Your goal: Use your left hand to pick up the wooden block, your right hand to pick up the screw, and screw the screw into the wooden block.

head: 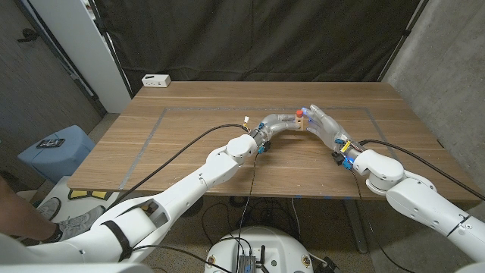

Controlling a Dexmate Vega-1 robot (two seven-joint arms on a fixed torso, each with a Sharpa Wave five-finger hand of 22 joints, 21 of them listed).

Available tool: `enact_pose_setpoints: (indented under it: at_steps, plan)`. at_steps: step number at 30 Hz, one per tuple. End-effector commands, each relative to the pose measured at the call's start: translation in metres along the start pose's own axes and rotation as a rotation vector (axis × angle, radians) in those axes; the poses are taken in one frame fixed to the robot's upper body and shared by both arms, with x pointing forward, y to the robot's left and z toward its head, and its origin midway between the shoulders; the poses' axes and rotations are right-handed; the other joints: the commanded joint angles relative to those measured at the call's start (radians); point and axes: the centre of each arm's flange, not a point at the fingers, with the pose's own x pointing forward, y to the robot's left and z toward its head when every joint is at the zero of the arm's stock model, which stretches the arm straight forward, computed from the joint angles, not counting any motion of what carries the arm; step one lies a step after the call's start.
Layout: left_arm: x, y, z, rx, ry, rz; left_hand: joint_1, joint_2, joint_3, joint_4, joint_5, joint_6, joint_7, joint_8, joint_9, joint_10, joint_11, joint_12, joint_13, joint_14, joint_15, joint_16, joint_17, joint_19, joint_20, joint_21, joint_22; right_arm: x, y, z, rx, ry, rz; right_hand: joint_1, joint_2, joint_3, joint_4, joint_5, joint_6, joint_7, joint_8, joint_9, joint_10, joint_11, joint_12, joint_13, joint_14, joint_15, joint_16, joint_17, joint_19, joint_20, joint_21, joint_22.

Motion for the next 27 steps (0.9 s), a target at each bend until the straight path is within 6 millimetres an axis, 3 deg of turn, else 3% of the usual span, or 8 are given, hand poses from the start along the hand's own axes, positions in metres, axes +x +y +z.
enact_pose_setpoints:
  at_steps: [1,27]
  plan:
    - [-0.002,-0.001,0.0,0.0,-0.004,0.003,0.002,0.008,0.004,0.005,0.005,0.008,0.001,0.005,0.004,0.008,-0.002,0.007,0.004,0.004,-0.049,0.002,0.001,0.007,0.004,0.004,0.006,-0.007,0.005,0.0,0.003,0.012,0.008,-0.009,0.0,0.005,0.006,0.01,0.008,-0.001,0.005,0.004,-0.178,-0.002,0.007,0.001,-0.18,0.005,0.007,0.003,-0.01,0.001,0.004,0.005]
    - [-0.004,-0.001,0.002,0.005,-0.007,0.0,0.003,0.009,0.004,0.005,0.005,0.006,0.002,0.004,0.004,0.007,-0.002,0.007,0.005,0.002,-0.049,0.002,0.002,0.008,0.005,0.004,0.006,-0.019,0.012,0.006,-0.012,0.024,0.04,-0.01,0.001,0.008,0.006,0.012,0.028,0.006,0.009,0.005,-0.175,-0.003,0.008,0.001,-0.181,0.004,0.007,0.002,-0.01,0.0,0.005,0.005]
